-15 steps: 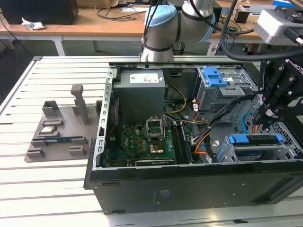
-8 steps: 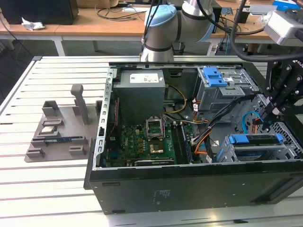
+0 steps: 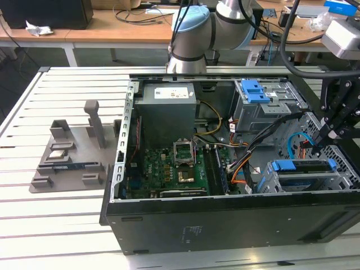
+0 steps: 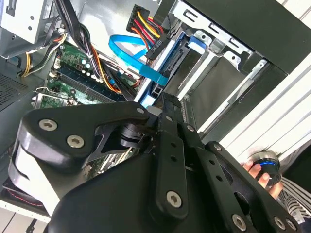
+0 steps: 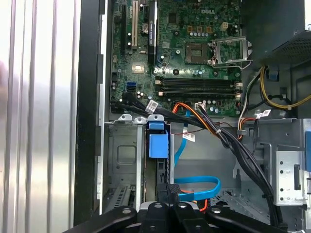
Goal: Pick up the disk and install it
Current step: 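Insert the first disk wire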
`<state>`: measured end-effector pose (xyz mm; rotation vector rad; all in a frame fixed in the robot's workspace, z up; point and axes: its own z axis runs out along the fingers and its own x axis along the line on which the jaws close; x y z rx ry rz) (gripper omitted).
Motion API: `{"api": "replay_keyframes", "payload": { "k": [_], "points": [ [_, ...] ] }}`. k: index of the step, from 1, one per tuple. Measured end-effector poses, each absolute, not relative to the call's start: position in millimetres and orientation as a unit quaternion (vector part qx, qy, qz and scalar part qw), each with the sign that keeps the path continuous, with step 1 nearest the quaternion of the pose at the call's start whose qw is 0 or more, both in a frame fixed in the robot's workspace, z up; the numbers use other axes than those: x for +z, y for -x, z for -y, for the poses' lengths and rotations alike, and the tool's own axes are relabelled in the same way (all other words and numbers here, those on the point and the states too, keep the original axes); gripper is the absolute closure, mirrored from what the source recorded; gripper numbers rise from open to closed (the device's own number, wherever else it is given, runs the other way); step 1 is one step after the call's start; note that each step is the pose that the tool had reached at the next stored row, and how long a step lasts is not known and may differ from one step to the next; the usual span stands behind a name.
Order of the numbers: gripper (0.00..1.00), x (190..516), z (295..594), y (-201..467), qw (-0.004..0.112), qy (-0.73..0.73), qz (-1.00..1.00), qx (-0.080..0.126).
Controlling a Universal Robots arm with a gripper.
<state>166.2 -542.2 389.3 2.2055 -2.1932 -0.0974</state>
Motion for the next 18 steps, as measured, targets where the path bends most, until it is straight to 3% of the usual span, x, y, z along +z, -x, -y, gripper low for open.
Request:
{"api": "replay_keyframes", "payload": {
  "k": [3,5,7,8,18],
  "points": [
    [0.89,389,542,-166,0.015,-0.709,0.705,-0.031],
    [0.76,389,542,-166,0.015,-0.709,0.705,-0.031],
    [0.76,389,542,-166,0.015,-0.709,0.705,-0.031],
    [0.7,389,542,-166,0.015,-0.709,0.705,-0.031],
    [0.7,371,521,-199,0.021,-0.706,0.707,-0.028]
  ]
}}
